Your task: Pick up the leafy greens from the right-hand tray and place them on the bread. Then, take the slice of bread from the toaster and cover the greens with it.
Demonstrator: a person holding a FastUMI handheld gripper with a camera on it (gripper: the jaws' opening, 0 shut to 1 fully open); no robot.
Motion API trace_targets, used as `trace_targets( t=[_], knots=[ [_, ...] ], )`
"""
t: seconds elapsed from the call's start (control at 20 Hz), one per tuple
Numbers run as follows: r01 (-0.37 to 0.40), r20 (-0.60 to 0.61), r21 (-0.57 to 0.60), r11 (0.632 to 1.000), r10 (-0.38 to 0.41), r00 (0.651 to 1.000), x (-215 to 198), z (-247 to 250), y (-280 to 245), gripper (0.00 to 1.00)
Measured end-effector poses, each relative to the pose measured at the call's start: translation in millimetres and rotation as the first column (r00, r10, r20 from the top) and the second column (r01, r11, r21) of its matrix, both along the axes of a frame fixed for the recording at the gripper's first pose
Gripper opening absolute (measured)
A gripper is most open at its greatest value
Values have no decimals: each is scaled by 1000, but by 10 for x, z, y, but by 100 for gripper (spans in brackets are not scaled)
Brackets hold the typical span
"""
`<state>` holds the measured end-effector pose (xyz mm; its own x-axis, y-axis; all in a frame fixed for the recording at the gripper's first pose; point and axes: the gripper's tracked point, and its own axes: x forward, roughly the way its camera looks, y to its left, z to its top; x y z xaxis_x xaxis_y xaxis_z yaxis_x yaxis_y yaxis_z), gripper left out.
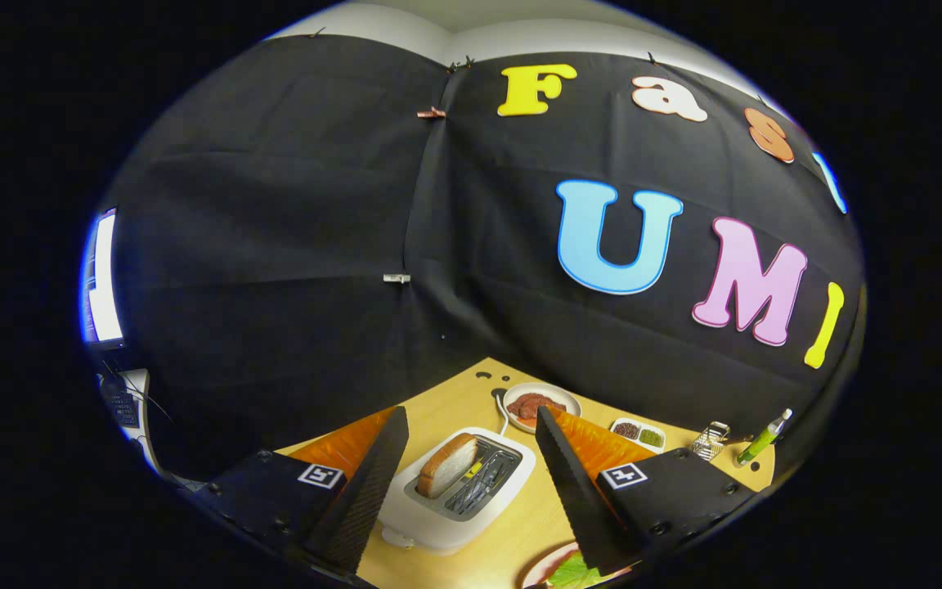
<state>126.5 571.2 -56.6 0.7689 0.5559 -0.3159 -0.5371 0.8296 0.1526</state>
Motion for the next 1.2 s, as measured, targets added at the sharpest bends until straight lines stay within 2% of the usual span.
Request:
trace_targets(
  t=[0.3,0.45,0.5,0.55,0.65,0.75,0.8,1.0,1.2],
  knots=[
    [-27,-148,-58,998,19,989,158,-711,444,96],
    [2,-217,-100,995,-23,976,226,-1007,510,90],
    [15,-220,-134,991,-44,975,250,-1070,468,84],
    [30,-219,-152,988,-63,974,274,-1084,445,81],
    [37,-243,-155,987,-74,967,253,-1153,481,59],
    [51,-284,-106,993,-79,956,250,-1183,548,36],
    [66,-296,-91,994,-91,951,247,-1187,554,16],
    [59,-297,-64,996,-75,952,221,-1089,519,12],
    [76,-279,8,997,-70,958,197,-802,427,11]
  ],
)
